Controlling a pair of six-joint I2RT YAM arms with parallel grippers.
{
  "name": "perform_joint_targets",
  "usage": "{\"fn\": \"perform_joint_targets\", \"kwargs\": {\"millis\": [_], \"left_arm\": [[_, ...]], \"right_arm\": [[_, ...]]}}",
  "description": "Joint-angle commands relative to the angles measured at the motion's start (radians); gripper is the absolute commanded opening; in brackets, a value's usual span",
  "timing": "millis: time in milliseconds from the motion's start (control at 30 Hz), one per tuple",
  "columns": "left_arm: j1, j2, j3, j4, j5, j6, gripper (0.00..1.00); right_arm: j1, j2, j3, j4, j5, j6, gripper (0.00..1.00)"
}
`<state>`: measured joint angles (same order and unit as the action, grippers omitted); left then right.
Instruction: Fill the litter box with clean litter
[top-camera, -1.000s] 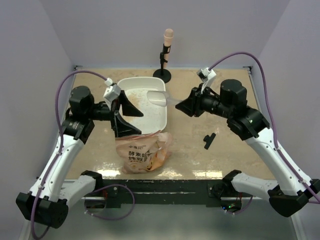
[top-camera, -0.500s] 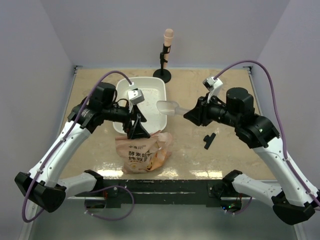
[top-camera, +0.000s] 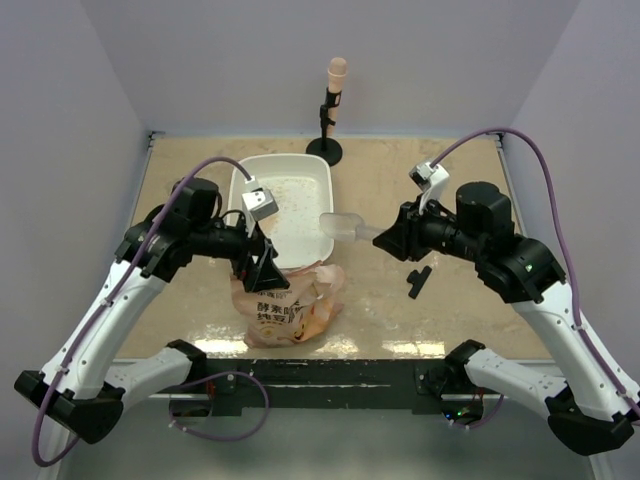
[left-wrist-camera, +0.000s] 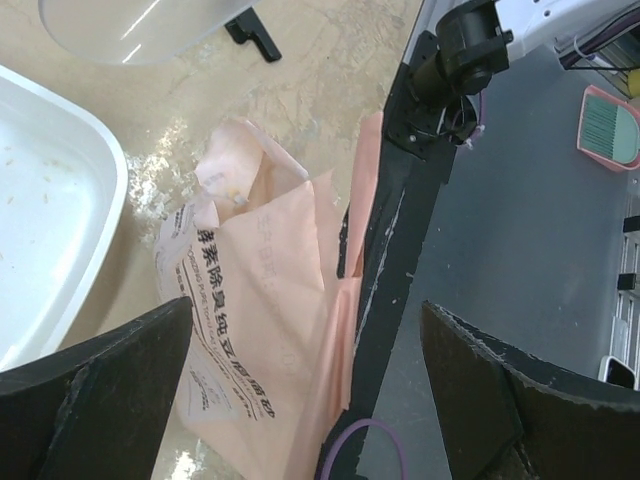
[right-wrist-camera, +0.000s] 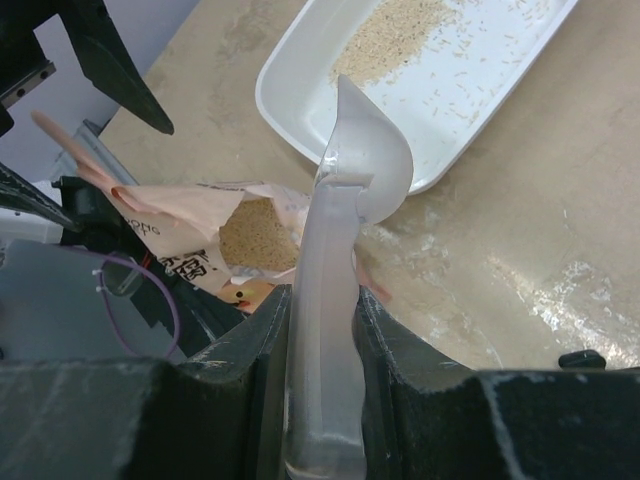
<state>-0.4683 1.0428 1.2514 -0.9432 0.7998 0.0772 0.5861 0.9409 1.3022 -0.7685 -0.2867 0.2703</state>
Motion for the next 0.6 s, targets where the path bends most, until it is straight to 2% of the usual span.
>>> {"fn": "perform_joint_targets", "kwargs": {"millis": [0, 167, 200, 233, 300, 333, 400, 433, 467, 533, 567], "left_arm": [[-0.007, -0.032, -0.032, -0.037, 0.01, -0.014, 0.99], [-0.026, -0.023, -0.113, -0.016, -0.037, -0.01, 0.91], [-0.033, -0.02, -0.118, -0.008, -0.068, -0.01, 0.88], [-0.036, -0.017, -0.121, -0.008, -0.088, -0.013, 0.81], [-0.043, -0.004, -0.121, 0.003, -0.12, -0.017, 0.75], [-0.046, -0.001, -0.124, 0.007, -0.12, -0.014, 0.62], [-0.052, 0.014, -0.122, 0.02, -0.134, -0.013, 0.46], [-0.056, 0.02, -0.119, 0.023, -0.139, -0.008, 0.27], [-0.061, 0.023, -0.116, 0.024, -0.143, -0.007, 0.17], [-0.079, 0.031, -0.096, 0.029, -0.172, 0.005, 0.0], [-0.088, 0.033, -0.087, 0.027, -0.189, 0.012, 0.0]], "right_arm": [[-0.003, -0.021, 0.034, -0.021, -0.003, 0.001, 0.0], [-0.003, 0.012, 0.075, -0.061, -0.009, 0.007, 0.0], [-0.003, 0.019, 0.087, -0.069, -0.015, 0.007, 0.0], [-0.003, 0.027, 0.095, -0.083, -0.02, 0.01, 0.0], [-0.002, 0.033, 0.118, -0.095, -0.034, 0.014, 0.0], [-0.003, 0.036, 0.129, -0.119, -0.034, 0.015, 0.0], [-0.003, 0.047, 0.161, -0.144, -0.026, 0.024, 0.0], [-0.003, 0.05, 0.173, -0.17, -0.025, 0.027, 0.0], [-0.003, 0.061, 0.187, -0.187, -0.023, 0.029, 0.0], [-0.003, 0.068, 0.215, -0.233, -0.043, 0.029, 0.0], [-0.003, 0.071, 0.219, -0.245, -0.049, 0.032, 0.0]]}}
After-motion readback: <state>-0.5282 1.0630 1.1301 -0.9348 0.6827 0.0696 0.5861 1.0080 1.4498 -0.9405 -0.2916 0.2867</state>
